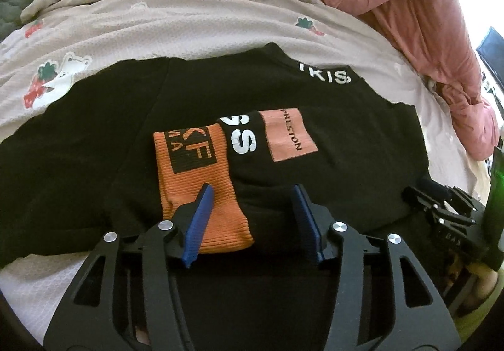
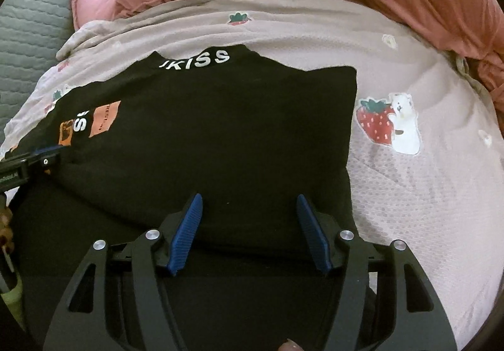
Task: Fold small clothes
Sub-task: 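Reposition the cuff on the shirt body and open the left gripper, then move the left gripper toward the other orange-cuffed sleeve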
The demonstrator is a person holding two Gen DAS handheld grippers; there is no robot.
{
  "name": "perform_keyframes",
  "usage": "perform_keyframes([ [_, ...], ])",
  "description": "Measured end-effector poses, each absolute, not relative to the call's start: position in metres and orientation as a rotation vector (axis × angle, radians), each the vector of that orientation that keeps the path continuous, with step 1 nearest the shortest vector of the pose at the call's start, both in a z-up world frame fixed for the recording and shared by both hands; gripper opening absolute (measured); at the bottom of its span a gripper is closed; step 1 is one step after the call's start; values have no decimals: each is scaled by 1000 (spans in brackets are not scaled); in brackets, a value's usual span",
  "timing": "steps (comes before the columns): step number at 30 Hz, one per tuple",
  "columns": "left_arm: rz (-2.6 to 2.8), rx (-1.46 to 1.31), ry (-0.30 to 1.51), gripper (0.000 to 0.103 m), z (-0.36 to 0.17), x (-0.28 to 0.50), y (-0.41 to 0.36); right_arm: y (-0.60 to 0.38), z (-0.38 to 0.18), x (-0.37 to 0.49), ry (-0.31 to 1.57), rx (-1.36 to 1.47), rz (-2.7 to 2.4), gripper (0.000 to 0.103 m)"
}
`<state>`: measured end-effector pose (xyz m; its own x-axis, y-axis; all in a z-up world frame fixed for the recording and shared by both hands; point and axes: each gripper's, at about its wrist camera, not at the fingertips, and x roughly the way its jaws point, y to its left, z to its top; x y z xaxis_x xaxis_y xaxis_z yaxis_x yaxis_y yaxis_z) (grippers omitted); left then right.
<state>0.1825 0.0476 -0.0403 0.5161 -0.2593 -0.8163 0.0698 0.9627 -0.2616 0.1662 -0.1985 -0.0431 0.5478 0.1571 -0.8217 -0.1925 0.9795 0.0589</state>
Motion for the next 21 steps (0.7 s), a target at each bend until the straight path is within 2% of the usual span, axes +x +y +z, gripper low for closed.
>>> perform_keyframes([
  [1, -201, -210, 1004, 55, -38, 182, 49, -199, -41, 164, 964, -37, 210, 62],
  [2, -201, -211, 1000, 57, -36, 181, 48, -199, -40, 162, 960, -33, 212, 62],
  [6, -202, -220, 982, 62, -29, 180, 48, -199, -33, 155, 937, -27, 219, 63],
  [10, -187, -218, 957, 74, -20, 177, 50, -201, -23, 149, 914, -9, 223, 67],
  [12, -186, -220, 944, 74, -16, 175, 50, -201, -19, 147, 903, -6, 226, 68],
  [13, -180, -215, 935, 78, -13, 173, 51, -200, -18, 147, 900, -3, 225, 77],
  [14, -172, -207, 928, 88, -10, 172, 51, -201, -16, 146, 891, 4, 221, 83],
  [15, -164, -200, 922, 92, -9, 171, 52, -200, -14, 145, 886, 7, 218, 83],
  [19, -130, -179, 897, 93, -1, 166, 58, -198, -8, 145, 867, 13, 200, 93],
  [21, -119, -191, 888, 93, 2, 164, 63, -196, -6, 143, 856, 13, 204, 94],
])
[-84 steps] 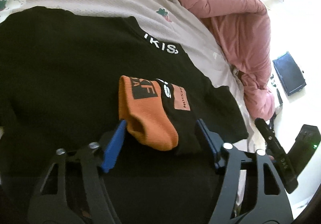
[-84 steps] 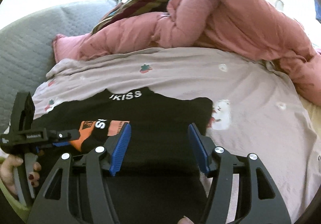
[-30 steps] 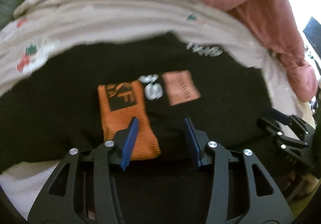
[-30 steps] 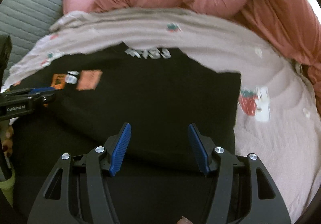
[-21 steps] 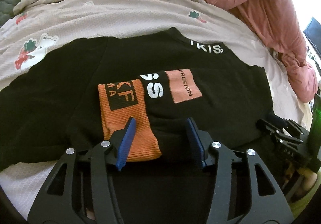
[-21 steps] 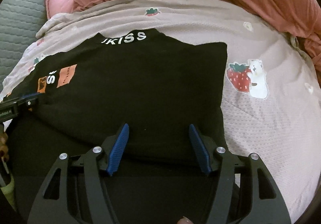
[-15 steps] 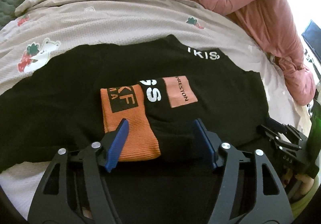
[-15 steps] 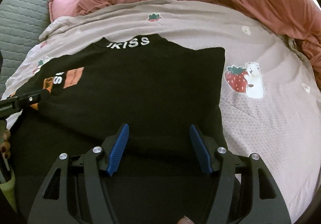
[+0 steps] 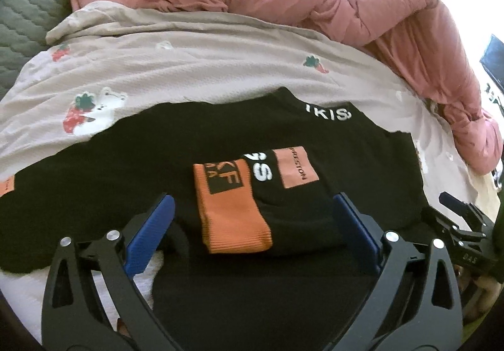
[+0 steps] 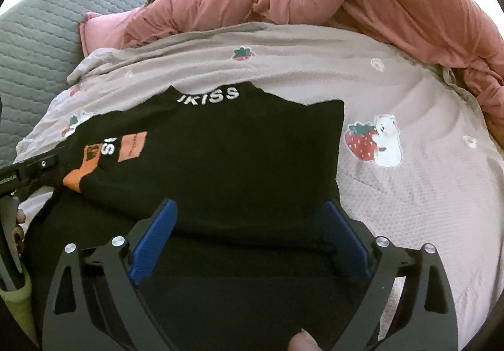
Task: Fold small clothes
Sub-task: 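Move the left gripper toward the other orange-cuffed sleeve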
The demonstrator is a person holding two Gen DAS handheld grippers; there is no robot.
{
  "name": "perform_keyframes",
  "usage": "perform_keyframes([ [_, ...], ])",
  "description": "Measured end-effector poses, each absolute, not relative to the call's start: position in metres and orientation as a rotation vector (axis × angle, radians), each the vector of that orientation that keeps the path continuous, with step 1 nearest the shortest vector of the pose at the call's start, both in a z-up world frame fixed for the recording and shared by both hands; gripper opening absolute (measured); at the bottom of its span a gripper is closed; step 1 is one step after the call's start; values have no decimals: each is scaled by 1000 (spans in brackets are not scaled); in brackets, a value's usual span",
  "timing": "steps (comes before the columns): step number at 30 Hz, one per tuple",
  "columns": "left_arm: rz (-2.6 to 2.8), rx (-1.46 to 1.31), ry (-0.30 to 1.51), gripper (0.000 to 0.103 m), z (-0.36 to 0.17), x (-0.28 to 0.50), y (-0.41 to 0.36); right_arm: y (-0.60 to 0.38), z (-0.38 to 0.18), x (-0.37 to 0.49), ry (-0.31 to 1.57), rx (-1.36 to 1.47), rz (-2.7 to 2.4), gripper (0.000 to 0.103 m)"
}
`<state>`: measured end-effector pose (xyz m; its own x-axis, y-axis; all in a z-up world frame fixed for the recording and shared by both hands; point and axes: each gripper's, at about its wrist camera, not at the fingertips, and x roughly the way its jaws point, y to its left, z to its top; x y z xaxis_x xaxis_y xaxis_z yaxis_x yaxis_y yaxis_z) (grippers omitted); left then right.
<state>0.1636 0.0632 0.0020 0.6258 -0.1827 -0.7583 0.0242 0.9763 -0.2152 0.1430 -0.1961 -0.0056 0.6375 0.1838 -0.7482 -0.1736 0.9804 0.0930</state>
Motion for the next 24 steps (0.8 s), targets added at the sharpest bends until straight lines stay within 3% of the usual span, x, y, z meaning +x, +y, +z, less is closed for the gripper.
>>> perform_keyframes([
  [24, 74, -211, 760, 93, 22, 116, 124, -132, 31, 119, 750, -61, 320, 96],
])
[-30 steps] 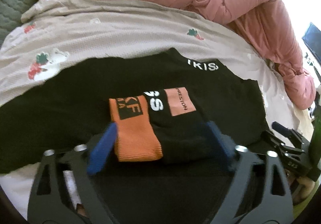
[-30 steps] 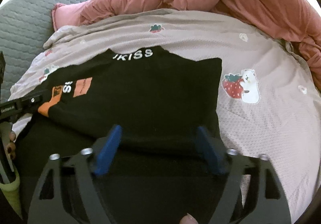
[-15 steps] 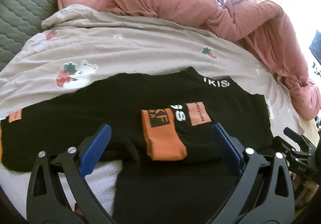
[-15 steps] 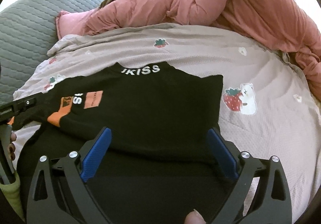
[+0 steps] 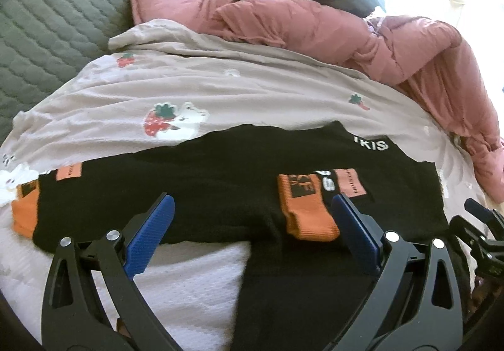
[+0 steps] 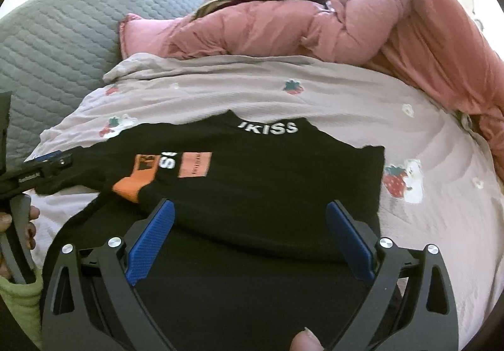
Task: Fold small clothes
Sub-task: 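Move the left gripper toward the other orange-cuffed sleeve, then grasp the other sleeve's orange cuff with the left gripper and lift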
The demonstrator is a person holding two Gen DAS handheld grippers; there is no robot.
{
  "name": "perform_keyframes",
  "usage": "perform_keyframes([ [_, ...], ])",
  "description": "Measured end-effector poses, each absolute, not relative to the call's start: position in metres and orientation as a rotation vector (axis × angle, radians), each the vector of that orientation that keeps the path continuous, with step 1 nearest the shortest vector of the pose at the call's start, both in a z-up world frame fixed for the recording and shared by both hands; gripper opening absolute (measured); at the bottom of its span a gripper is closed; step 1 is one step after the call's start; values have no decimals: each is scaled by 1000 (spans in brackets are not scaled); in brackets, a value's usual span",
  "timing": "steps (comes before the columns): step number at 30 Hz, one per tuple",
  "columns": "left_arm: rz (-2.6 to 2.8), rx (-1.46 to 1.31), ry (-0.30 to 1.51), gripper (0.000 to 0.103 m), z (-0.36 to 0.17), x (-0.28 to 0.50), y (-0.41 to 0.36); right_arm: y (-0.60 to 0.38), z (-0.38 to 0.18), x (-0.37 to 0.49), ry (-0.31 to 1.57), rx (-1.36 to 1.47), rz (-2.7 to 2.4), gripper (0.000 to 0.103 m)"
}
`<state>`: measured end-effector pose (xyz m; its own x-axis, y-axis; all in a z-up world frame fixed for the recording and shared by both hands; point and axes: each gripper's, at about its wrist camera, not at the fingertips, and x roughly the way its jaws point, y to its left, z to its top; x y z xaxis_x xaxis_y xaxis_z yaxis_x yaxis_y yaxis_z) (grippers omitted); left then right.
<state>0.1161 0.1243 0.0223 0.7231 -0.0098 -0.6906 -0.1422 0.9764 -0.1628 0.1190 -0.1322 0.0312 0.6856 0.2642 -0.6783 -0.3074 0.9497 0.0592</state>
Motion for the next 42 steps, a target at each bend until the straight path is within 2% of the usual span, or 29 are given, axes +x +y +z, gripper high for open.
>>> perform_keyframes([
  [22, 281, -263, 722, 93, 20, 95, 186, -56, 51, 118, 706, -155, 459, 97],
  [42, 524, -338, 664, 93, 21, 74, 246, 22, 39, 128, 718, -218, 570, 98],
])
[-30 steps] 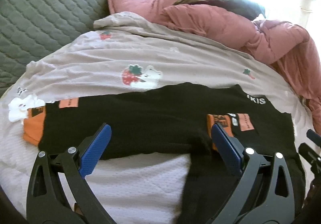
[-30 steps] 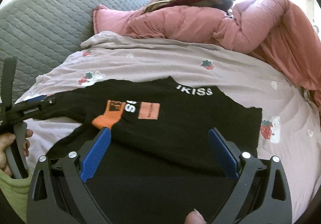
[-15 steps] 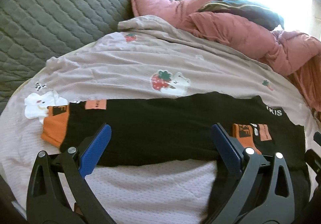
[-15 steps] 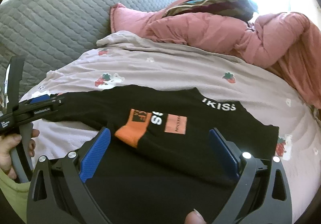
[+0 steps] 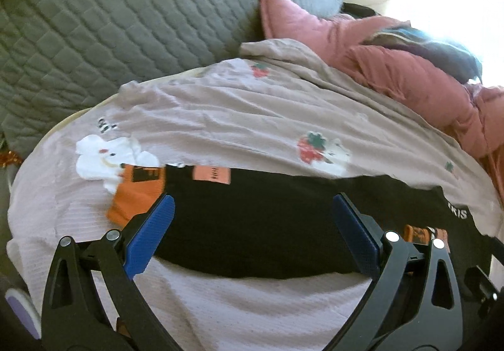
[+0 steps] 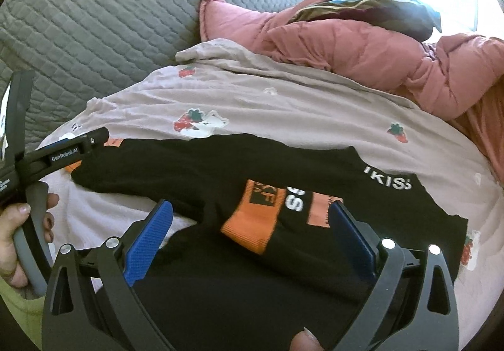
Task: Fold small clothes
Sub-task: 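Grasp the other sleeve's orange cuff with the left gripper and lift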
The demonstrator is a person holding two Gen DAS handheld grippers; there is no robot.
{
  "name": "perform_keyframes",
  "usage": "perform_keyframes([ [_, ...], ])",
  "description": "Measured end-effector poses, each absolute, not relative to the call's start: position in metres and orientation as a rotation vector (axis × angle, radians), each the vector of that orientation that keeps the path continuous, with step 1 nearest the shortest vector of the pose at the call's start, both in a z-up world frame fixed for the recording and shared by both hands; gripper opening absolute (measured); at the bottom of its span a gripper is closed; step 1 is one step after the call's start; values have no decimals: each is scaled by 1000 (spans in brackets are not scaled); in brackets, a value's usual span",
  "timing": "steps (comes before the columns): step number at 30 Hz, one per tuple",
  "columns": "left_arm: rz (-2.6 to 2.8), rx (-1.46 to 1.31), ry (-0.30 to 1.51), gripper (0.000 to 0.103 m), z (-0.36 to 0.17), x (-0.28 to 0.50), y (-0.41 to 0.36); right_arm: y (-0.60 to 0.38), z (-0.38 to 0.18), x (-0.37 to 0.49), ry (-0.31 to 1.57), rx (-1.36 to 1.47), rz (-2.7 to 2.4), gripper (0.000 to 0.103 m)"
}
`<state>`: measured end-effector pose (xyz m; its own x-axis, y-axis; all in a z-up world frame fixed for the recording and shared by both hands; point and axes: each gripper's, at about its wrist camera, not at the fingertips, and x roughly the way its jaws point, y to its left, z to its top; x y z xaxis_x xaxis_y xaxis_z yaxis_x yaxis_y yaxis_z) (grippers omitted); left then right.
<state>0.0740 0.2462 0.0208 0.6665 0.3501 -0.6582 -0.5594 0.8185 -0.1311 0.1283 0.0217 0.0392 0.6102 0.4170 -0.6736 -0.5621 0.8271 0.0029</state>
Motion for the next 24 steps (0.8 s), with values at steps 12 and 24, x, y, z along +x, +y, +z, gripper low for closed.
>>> perform_keyframes([
  [12, 668, -485, 672, 93, 6, 54, 289, 56, 46, 129, 699, -232, 637, 98],
  [24, 683, -634, 788, 93, -30, 57, 317, 81, 33, 127, 721, -216, 695, 98],
])
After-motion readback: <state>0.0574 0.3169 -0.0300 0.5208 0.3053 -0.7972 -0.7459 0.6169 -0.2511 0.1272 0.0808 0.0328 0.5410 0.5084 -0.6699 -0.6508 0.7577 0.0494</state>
